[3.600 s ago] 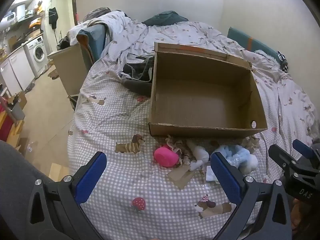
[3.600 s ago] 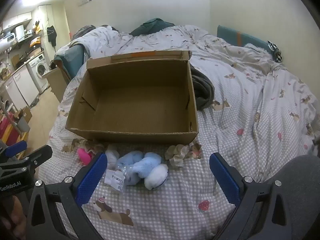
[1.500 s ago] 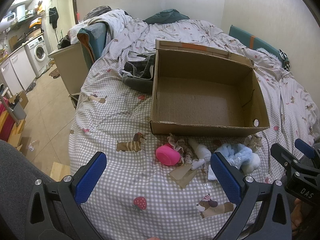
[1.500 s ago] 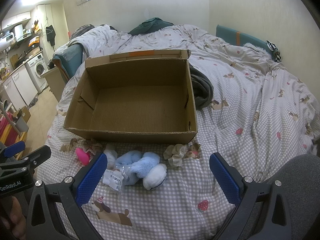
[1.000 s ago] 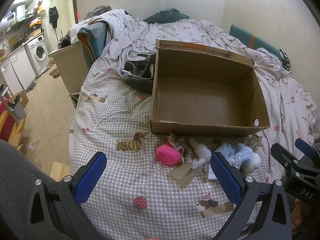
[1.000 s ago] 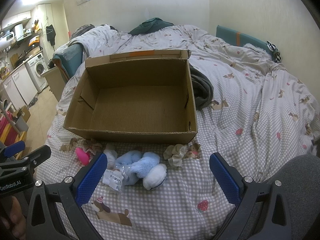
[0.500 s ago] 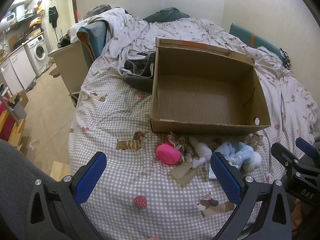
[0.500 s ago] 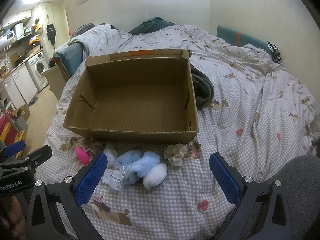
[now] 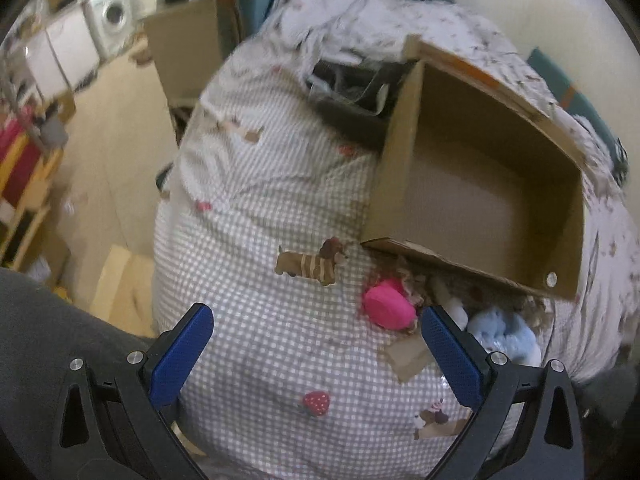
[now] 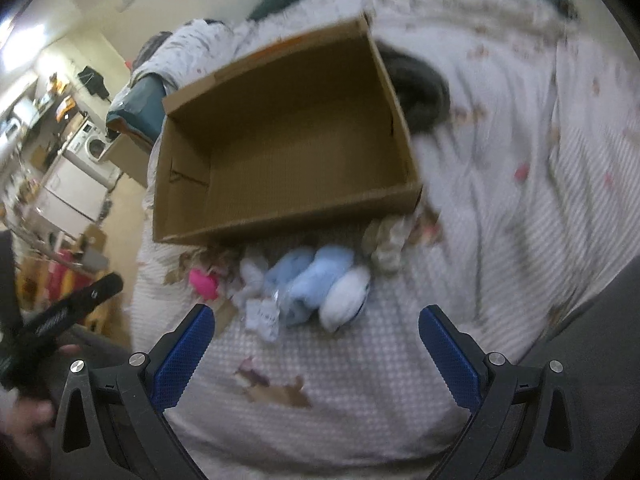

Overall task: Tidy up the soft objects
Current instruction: 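Grasp the pink rubber duck with the left gripper while the right gripper grasps the plastic bag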

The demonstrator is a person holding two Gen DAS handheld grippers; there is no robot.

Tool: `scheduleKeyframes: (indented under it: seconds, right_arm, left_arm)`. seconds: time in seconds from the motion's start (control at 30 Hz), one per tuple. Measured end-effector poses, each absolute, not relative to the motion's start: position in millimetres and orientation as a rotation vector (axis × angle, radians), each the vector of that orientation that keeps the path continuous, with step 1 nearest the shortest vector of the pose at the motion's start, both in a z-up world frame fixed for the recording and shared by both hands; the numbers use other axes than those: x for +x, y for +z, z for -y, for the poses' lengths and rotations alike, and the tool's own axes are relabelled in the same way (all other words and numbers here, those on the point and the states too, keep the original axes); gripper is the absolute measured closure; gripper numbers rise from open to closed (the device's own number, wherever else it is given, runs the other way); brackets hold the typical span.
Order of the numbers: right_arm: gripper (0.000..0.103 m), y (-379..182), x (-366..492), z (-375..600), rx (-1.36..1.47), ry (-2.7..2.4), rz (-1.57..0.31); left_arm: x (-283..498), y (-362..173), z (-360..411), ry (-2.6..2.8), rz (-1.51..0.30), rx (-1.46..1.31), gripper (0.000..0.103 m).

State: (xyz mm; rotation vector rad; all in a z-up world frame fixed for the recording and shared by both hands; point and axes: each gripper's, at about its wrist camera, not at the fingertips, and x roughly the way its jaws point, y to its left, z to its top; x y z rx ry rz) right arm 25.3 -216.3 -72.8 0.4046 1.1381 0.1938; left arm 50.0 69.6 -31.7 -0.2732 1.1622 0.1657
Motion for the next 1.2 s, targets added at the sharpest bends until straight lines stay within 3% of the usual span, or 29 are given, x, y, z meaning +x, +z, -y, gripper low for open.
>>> scheduleKeyframes:
  seconds: [0.07, 0.13, 0.23, 0.33, 0.5, 0.57, 0.7, 0.9, 1.03, 1.2]
  right_arm:
    - [0.0, -84.7, 26.8, 217.1, 0.465, 0.221, -1.193]
    - [0.0, -95.0, 26.6, 215.0, 0.507, 0.235, -1.24]
    - [0.0, -109.3, 28.7, 210.7, 0.56, 0.262, -1.287]
    - [0.015, -117.7, 34.3, 205.7, 0.601, 0.276, -1.33]
    - [0.021, -128.9, 39.9, 200.8, 0.632, 0.282, -1.367]
    - [0.022, -129.3, 39.6, 198.5, 0.626, 0.285, -1.371]
    - [0.022, -133.4, 44.7, 192.0, 0.622, 0.294, -1.375]
    - [0.027, -138.8, 53.5, 186.8, 0.666, 0.339, -1.361]
    - [0.042, -143.4, 60.0, 180.5, 0.696, 0.374, -1.391]
    - [0.049, -149.8, 68.1, 163.2, 0.7, 0.394, -1.415]
  left_arm:
    - [60.0, -40.9, -70.4, 0.142, -1.219, -0.303, 0.003]
    - [68.3, -50.0, -62.3, 0.129, -1.265, -0.287, 0.015]
    - [79.4, -64.5, -46.6, 0.078, -1.32, -0.277, 0.02]
    - [89.3, -79.7, -33.0, 0.037, -1.368, -0.275, 0.023]
    - [104.6, -101.3, -21.2, 0.009, -1.413, -0.252, 0.024]
    - [108.5, -109.4, -17.2, -0.011, -1.433, -0.262, 0.033]
    - [115.4, -121.8, -14.5, -0.03, -1.462, -0.295, 0.062]
    - [100.4, -103.8, -28.9, -0.013, -1.452, -0.344, 0.064]
    - [80.0, -94.3, -39.1, 0.0, -1.469, -0.333, 0.064]
    - [61.0, -95.9, -50.2, 0.006, -1.476, -0.345, 0.064]
